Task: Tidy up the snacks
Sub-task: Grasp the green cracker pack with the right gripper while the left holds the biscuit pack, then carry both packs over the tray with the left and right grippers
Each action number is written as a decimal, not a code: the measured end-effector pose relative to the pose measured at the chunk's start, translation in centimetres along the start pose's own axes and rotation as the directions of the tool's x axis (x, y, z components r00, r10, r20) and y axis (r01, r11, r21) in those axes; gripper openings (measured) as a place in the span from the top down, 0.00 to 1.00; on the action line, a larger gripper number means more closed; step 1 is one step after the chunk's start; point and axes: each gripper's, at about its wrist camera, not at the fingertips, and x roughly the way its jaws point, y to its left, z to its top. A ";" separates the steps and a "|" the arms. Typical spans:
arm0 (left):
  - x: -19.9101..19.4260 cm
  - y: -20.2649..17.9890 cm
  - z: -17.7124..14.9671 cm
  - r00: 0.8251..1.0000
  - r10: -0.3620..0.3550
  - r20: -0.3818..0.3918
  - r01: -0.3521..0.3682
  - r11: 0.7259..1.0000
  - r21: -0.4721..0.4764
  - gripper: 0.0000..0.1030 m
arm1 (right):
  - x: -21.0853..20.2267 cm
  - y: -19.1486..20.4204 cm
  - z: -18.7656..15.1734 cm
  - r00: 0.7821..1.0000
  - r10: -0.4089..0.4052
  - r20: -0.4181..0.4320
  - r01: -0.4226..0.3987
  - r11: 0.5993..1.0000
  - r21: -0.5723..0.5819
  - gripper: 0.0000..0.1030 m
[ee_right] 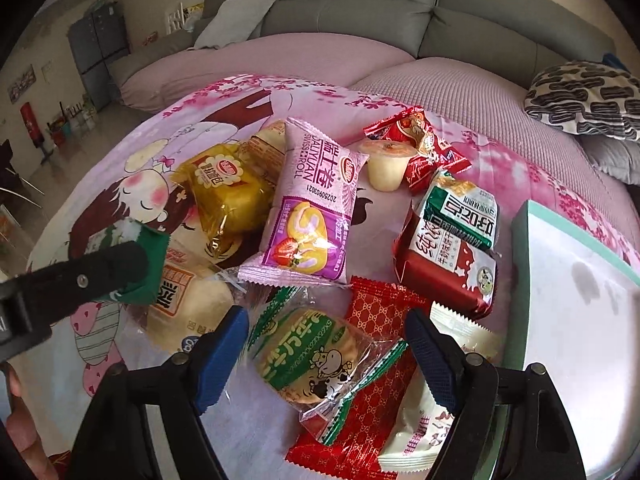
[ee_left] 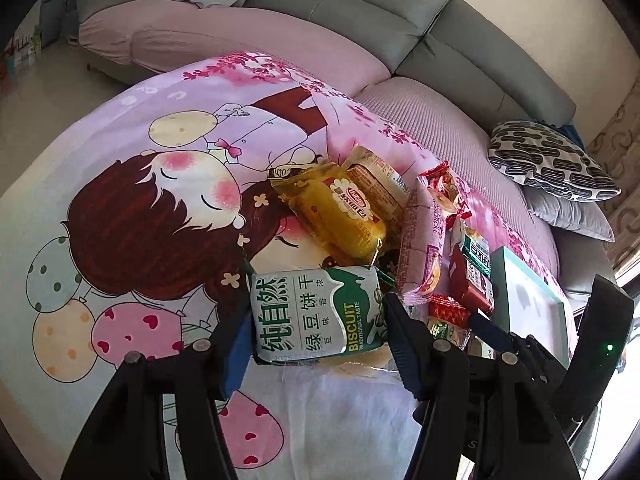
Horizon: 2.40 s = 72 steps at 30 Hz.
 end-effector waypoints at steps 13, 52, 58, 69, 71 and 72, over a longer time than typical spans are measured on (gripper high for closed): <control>0.2 0.8 -0.6 1.000 0.004 -0.008 -0.004 1.000 -0.009 0.39 | -1.3 1.1 -3.4 0.998 0.028 -0.048 -0.026 0.998 0.061 0.24; 0.4 1.0 -0.5 1.000 0.028 -0.004 -0.028 0.999 -0.016 0.39 | 0.1 3.0 -3.2 0.984 -0.178 0.005 0.176 0.969 -0.173 0.26; 0.5 1.0 -0.5 0.999 0.033 -0.004 -0.033 0.999 -0.015 0.39 | 0.1 2.3 -3.0 0.991 -0.131 -0.001 0.130 0.984 -0.122 0.38; 0.2 1.1 -0.4 0.999 0.042 0.011 -0.042 0.999 -0.017 0.39 | -2.7 0.7 -2.6 0.992 -0.112 0.054 0.113 0.994 -0.006 0.44; 0.2 1.0 -0.4 0.999 0.045 0.013 -0.045 0.999 -0.015 0.39 | -3.0 0.5 -2.6 0.993 -0.105 0.056 0.105 0.994 0.004 0.44; 0.1 1.0 -0.4 0.999 0.045 0.016 -0.044 0.999 -0.016 0.39 | -3.2 0.3 -2.6 0.993 -0.105 0.058 0.104 0.994 0.012 0.44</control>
